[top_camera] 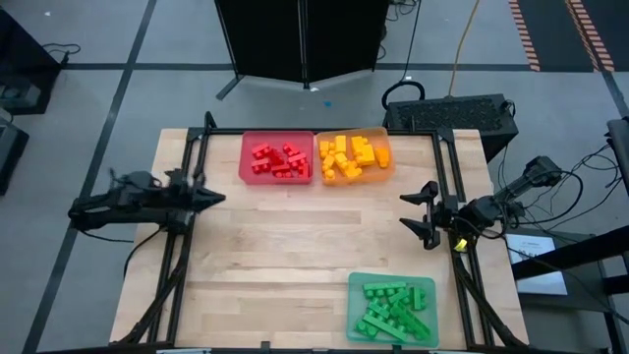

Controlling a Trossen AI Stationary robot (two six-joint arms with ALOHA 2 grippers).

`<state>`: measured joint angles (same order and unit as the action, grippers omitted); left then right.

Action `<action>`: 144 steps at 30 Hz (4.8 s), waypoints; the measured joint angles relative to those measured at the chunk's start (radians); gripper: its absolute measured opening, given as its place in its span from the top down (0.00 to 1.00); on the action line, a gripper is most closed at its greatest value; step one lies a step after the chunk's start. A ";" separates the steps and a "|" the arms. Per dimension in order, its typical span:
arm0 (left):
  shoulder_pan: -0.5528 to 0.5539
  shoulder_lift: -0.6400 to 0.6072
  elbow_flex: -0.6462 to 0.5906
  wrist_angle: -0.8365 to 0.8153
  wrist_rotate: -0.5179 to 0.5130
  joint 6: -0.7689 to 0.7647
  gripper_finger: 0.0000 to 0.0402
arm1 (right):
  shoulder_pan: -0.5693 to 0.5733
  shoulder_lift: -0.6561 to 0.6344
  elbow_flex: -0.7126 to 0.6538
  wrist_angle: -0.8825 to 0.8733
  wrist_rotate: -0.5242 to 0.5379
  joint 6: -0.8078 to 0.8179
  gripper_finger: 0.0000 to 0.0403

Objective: Sort blocks
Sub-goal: Return to Home Position

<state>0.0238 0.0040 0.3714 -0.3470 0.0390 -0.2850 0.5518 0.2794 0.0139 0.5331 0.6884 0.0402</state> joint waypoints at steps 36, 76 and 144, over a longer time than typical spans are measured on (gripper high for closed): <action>-0.070 0.018 -0.359 0.366 0.086 -0.180 1.00 | 0.001 -0.066 0.001 -0.260 -0.821 0.023 0.21; -0.070 0.024 -0.359 0.364 0.081 -0.179 1.00 | -0.029 -0.242 0.002 -0.513 -0.666 0.105 0.21; -0.070 0.024 -0.359 0.365 0.082 -0.179 1.00 | -0.028 -0.242 0.002 -0.514 -0.664 0.105 0.21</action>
<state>-0.0463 0.0280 0.0120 0.0176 0.1213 -0.4638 0.5236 0.0376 0.0154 0.0189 0.0246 0.1452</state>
